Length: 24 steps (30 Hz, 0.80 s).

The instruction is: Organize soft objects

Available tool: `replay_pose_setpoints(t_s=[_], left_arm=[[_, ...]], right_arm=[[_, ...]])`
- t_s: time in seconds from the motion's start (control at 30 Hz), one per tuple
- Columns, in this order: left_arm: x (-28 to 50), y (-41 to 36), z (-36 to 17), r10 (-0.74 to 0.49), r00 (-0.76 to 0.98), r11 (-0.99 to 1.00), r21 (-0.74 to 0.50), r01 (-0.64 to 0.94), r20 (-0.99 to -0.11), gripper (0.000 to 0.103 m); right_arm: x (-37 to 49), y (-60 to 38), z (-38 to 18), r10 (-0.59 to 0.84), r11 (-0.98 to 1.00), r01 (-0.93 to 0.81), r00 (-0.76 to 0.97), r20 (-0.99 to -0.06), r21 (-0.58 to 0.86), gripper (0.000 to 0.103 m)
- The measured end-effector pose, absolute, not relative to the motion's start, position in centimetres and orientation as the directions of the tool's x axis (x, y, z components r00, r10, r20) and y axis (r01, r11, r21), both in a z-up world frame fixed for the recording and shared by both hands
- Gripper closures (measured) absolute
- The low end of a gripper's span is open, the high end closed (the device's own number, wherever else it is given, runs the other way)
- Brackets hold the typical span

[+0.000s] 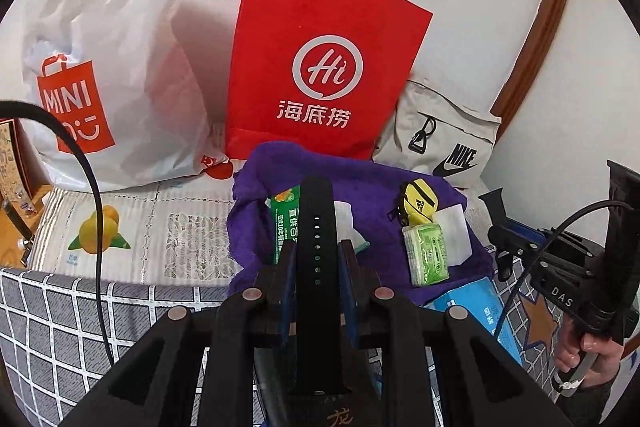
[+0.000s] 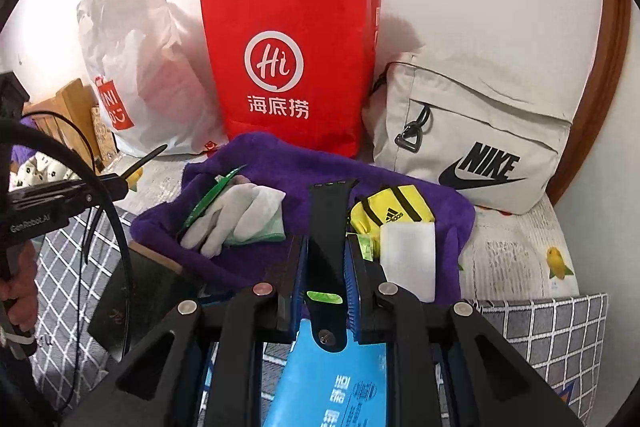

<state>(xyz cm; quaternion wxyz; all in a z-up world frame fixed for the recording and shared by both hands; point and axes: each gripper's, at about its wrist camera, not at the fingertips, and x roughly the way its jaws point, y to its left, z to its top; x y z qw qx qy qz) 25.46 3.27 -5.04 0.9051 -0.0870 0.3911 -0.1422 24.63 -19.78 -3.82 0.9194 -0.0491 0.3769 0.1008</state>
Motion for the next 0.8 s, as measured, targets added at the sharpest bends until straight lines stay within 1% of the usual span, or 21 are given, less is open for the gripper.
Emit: replay_pose_setpoints(t_s=[0.3, 0.8], left_arm=[[26.5, 2.2, -5.8, -0.319, 0.632, 0.947, -0.258, 0.19, -0.706, 0.083], [28.3, 1.7, -6.9, -0.305, 0.614, 0.952, -0.242, 0.187, -0.728, 0.083]], right_arm=[[26.0, -19.9, -5.0, 0.161, 0.973, -0.229, 0.684, -0.711, 0.0, 0.084], [28.5, -19.0, -5.9, 0.164, 0.962, -0.269, 0.675, -0.719, -0.034, 0.084]])
